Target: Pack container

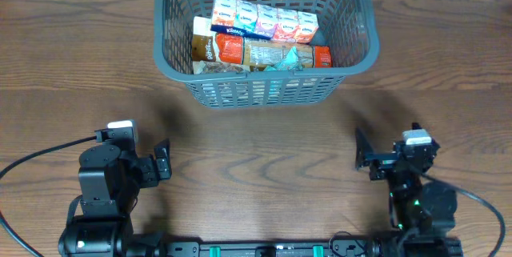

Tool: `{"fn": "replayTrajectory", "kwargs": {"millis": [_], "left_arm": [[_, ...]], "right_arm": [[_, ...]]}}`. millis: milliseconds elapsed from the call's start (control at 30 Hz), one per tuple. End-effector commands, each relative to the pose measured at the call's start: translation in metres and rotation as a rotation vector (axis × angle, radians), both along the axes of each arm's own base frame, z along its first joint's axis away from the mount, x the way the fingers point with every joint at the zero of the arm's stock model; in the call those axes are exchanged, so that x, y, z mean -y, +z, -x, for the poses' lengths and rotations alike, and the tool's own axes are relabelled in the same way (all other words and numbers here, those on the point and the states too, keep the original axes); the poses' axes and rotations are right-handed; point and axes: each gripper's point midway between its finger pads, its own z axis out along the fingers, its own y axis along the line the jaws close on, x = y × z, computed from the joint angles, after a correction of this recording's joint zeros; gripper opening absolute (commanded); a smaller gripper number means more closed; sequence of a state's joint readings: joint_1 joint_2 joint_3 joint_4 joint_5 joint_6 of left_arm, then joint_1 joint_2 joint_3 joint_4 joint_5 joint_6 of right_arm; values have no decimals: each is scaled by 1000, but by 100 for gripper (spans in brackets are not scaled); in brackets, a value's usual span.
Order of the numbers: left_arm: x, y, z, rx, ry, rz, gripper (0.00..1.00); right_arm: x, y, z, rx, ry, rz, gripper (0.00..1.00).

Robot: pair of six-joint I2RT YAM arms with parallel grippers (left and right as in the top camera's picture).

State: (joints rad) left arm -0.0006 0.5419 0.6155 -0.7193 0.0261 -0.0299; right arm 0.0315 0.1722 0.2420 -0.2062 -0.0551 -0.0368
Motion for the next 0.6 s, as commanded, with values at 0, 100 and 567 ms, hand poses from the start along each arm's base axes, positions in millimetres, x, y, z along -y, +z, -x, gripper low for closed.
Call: {"fn": "replayTrajectory", "kwargs": {"millis": [0, 100, 567], "left_arm": [[-2, 1, 0, 5, 19, 4, 99], [-2, 1, 0, 5, 19, 4, 98], [-2, 1, 0, 5, 19, 4, 99]], "right_arm": [[-6, -10, -5, 70, 30, 2, 99], [-6, -8, -9, 165, 30, 7, 99], [-10, -45, -2, 70, 48, 45, 99]]}}
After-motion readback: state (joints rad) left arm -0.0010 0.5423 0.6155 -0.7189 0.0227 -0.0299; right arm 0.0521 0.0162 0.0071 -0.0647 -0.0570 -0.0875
